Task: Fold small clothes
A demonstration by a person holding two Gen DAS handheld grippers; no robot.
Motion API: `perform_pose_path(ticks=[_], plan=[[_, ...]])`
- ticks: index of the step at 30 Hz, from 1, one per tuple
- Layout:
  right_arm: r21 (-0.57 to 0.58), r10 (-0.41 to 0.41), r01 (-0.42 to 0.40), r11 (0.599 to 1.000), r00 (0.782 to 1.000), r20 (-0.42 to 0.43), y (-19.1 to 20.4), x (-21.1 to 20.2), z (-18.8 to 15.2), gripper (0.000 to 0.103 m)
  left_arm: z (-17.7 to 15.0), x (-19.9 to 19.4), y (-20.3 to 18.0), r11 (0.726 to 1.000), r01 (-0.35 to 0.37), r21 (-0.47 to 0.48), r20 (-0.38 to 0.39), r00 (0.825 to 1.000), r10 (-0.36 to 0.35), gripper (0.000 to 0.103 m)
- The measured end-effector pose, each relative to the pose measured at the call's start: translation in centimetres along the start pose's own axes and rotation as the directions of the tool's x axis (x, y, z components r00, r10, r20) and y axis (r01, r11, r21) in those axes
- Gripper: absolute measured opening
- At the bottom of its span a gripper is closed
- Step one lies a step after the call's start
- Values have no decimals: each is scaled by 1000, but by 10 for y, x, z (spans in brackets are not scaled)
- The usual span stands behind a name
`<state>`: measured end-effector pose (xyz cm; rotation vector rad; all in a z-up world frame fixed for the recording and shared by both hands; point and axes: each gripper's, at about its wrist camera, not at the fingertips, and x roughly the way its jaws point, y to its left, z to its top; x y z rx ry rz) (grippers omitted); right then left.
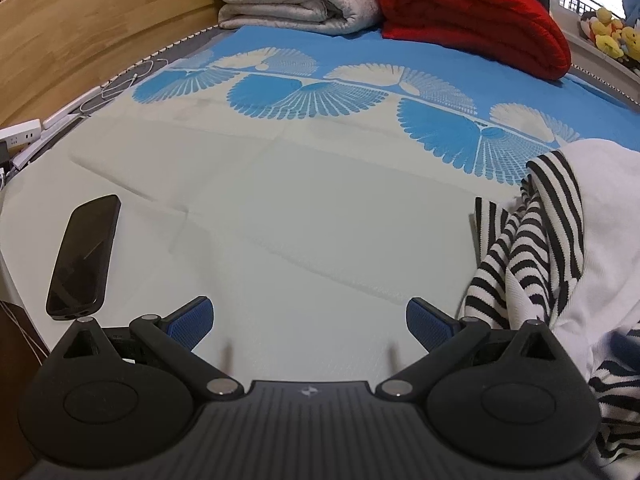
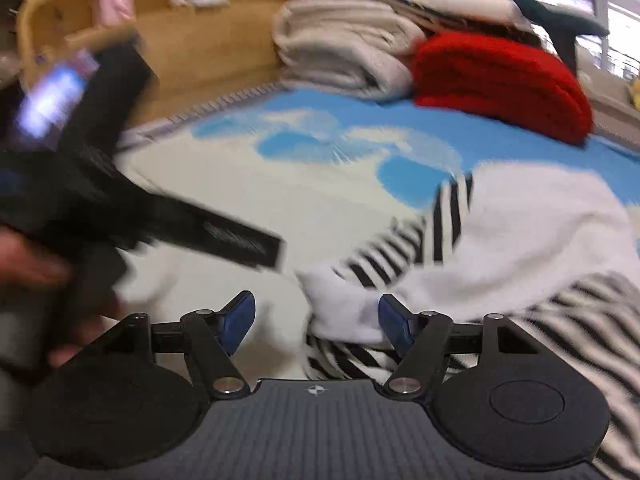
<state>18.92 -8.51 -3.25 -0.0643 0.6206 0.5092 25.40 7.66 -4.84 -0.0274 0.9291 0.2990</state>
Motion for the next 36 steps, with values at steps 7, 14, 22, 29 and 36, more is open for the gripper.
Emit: perform_pose_path(ticks=[7, 14, 22, 29, 36], plan=[[-124, -310, 321, 939, 945, 100, -22, -52, 11, 39, 2, -10, -1, 998, 55, -42, 28, 998, -54, 103], [-62, -495, 492, 868, 866, -69, -71, -37, -24, 19, 2, -28, -30, 971, 237, -26, 97, 968, -233, 103], [-107, -320, 309, 945, 942, -102, -41, -7, -48, 19, -12, 19, -90, 956, 284, 71, -166, 949, -270, 103], [6, -379, 379, 925, 924, -46, -59, -50, -21, 22, -14, 26, -86, 958, 286, 3, -182, 942, -280, 103], [-66, -379, 374, 925, 901, -212, -64, -41, -41, 24, -21, 3, -84, 962, 269, 37, -161, 952, -260, 103]])
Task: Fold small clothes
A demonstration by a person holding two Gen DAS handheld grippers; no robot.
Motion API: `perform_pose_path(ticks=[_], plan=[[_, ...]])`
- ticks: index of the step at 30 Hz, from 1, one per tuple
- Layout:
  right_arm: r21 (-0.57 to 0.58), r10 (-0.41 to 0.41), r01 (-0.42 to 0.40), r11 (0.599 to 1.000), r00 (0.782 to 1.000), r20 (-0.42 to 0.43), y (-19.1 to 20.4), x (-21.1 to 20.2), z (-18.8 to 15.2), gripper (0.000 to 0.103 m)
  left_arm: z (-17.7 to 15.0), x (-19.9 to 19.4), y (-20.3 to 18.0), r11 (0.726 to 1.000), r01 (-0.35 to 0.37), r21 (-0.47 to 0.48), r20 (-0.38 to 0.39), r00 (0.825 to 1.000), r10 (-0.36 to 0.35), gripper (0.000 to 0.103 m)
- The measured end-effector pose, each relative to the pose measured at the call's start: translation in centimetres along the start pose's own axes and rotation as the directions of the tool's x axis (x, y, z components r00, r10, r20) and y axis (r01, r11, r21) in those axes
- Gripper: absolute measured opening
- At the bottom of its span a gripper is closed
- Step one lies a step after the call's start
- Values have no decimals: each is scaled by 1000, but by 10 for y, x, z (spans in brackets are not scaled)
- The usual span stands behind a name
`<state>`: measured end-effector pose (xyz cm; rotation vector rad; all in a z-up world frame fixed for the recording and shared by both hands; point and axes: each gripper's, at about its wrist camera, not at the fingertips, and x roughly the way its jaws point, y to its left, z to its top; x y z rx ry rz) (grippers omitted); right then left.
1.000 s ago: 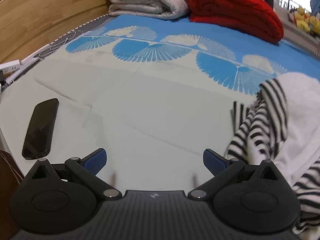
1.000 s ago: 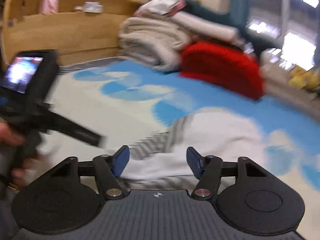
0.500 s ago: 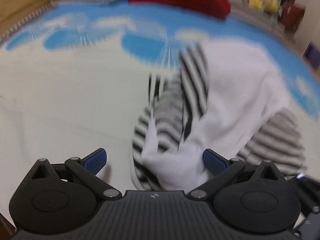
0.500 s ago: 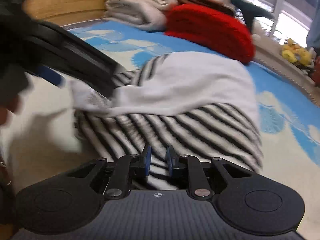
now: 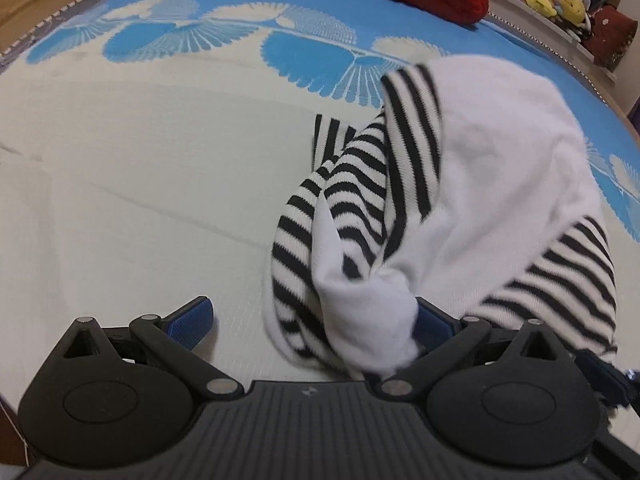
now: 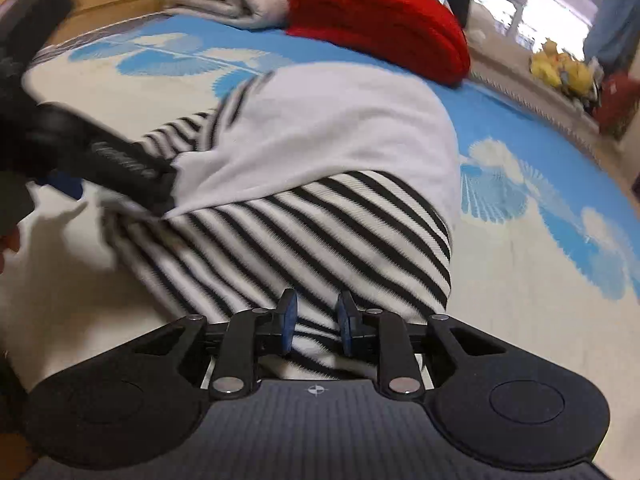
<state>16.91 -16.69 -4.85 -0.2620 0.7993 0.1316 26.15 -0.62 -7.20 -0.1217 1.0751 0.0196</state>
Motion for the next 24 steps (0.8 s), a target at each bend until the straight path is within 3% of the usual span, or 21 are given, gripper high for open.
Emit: perform_pose_path(ticks=[3, 9, 15, 20, 24], plan=[[56, 66, -67, 996, 998, 25, -1, -33, -3, 34, -9, -21, 3, 999, 26, 27, 34, 999, -27, 103], [25, -32, 30, 999, 994, 105, 2, -75, -11, 51, -26, -53, 11, 998, 12, 69, 113, 993, -20, 103], [24, -26, 24, 999, 999, 45, 11, -78, -18, 51, -37, -63, 26, 999, 25, 24, 124, 992, -28, 103], [-8, -43, 44, 999, 996, 78, 15, -94, -20, 56, -35, -71, 26, 998, -42, 36, 194, 980, 35, 103], [-8, -51, 52, 999, 995, 82, 13, -94, -20, 56, -36, -67, 23, 998, -28, 58, 171, 985, 18, 103]])
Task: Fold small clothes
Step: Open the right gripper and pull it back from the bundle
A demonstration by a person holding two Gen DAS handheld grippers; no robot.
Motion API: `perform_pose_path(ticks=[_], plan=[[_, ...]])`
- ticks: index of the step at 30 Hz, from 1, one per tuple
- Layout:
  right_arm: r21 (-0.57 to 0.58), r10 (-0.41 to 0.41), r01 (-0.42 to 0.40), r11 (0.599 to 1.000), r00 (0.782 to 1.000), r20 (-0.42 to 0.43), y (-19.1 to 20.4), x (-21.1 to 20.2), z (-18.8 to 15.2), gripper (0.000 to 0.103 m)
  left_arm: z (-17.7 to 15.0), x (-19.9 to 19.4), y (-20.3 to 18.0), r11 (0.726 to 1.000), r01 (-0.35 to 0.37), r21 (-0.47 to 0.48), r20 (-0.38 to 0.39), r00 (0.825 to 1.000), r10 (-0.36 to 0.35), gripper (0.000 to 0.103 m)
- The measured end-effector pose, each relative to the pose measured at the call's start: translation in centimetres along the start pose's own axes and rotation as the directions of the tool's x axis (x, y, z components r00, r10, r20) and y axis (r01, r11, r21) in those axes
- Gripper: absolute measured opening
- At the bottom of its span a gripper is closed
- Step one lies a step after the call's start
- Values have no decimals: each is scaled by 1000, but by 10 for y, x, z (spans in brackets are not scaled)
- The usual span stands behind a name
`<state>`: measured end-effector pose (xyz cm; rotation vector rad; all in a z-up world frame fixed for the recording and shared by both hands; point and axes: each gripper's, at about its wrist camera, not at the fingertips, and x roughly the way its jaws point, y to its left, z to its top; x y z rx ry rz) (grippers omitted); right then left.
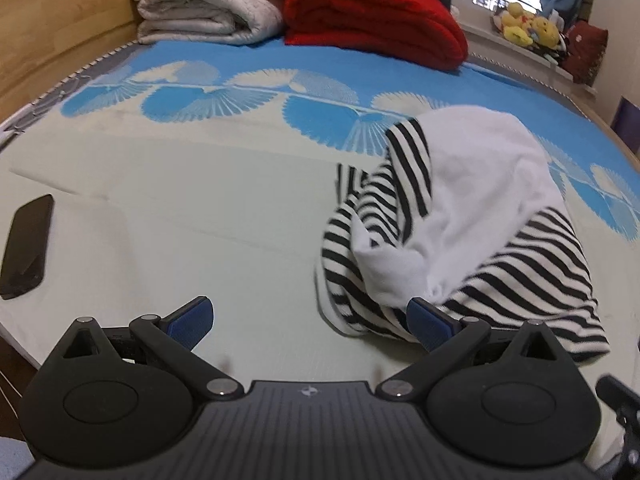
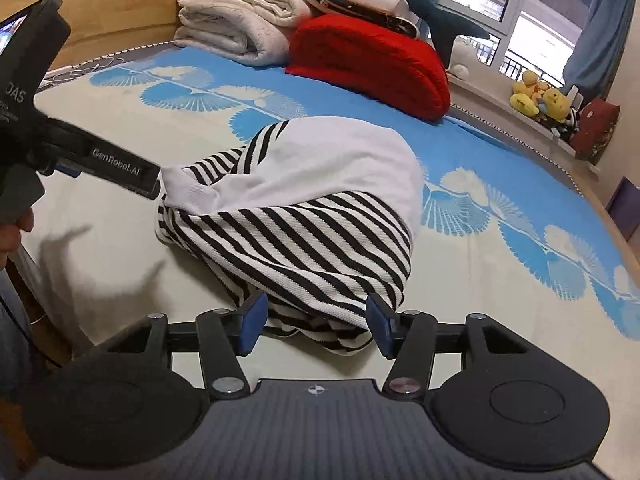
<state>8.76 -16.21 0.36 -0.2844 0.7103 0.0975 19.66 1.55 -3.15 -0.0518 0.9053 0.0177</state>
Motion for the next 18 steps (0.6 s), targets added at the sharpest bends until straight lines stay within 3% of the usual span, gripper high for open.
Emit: perform_pose_path(ticks=[11, 15, 18], plan=[[72, -69, 68, 995, 998, 10, -15, 30, 1, 56, -1, 22, 3, 1000, -9, -21, -75, 997, 7, 103], [97, -58, 65, 993, 996, -70, -21, 62, -2, 56, 0, 30, -4, 1000, 4, -10, -90, 996, -5, 103], [120, 1, 15, 993, 991, -131, -21, 87, -17, 64, -1, 39, -9, 999, 28, -25, -129, 991, -31, 103]])
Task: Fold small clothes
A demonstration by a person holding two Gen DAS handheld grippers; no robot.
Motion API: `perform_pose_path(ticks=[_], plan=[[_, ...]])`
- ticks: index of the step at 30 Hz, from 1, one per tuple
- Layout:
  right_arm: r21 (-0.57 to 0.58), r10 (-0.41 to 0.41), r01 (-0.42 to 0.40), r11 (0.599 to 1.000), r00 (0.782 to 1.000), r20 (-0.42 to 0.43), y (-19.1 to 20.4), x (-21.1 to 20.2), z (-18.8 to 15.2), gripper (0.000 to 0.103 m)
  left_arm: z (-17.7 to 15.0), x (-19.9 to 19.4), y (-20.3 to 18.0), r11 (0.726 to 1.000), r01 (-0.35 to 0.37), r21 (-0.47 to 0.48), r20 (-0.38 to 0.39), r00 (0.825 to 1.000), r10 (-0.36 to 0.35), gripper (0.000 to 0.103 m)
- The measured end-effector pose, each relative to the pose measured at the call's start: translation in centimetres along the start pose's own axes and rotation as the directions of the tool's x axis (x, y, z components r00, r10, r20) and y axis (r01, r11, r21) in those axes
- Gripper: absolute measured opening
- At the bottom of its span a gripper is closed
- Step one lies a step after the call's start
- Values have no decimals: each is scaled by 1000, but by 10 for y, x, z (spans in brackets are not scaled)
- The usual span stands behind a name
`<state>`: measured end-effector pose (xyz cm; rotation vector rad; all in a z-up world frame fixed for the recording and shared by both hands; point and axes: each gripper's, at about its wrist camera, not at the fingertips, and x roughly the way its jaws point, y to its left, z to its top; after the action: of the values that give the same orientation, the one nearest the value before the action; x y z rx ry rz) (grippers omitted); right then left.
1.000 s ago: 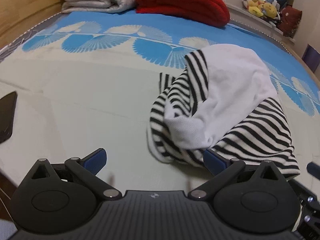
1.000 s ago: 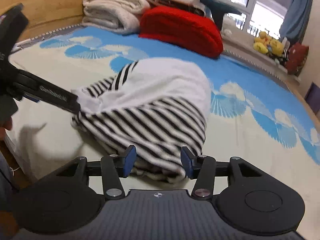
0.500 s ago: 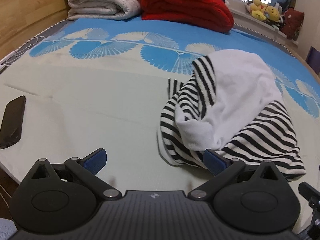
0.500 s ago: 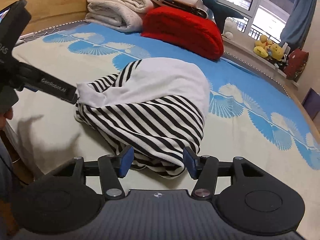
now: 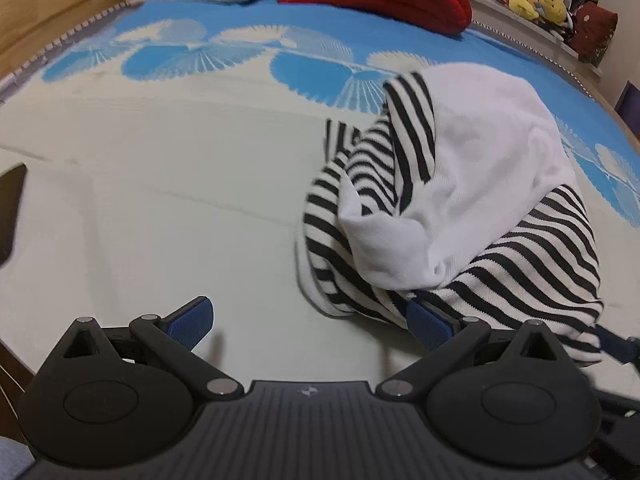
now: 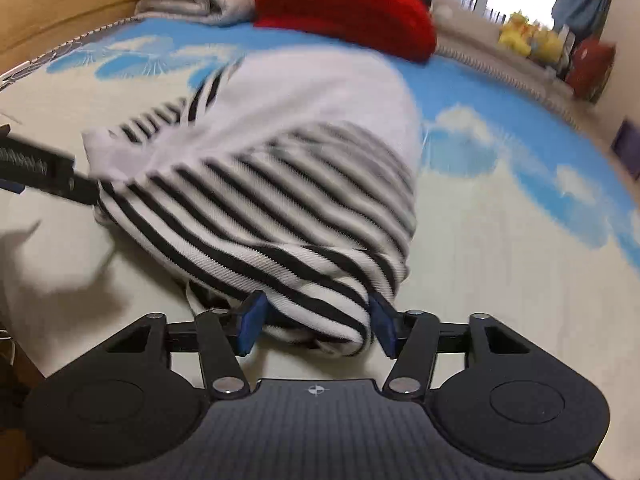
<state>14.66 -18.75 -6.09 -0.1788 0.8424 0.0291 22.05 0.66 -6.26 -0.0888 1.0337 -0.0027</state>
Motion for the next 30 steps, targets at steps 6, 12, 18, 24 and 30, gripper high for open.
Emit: perform_pose_path(ticks=[6, 12, 18, 24, 30], plan=[[11, 84, -84, 996, 996, 39, -16, -15, 11, 70, -5, 9, 2, 987, 147, -72, -71, 986, -152, 103], [-90, 22, -11, 996, 992, 123, -51, -9, 72, 77, -4, 15, 15, 920, 302, -251, -73, 941, -329, 103], [-97, 142, -138, 986, 989, 33, -80, 58, 163, 72, 6, 27, 19, 846, 376, -377, -28, 909, -416, 103], [-72, 209, -225, 972, 961, -180, -93, 146, 213, 68, 20, 52, 13, 864, 278, -420, -78, 937, -340, 99], [12, 302, -311, 950, 913, -276, -85, 192, 202, 53, 56, 62, 19, 908, 264, -326, -131, 938, -320, 47]])
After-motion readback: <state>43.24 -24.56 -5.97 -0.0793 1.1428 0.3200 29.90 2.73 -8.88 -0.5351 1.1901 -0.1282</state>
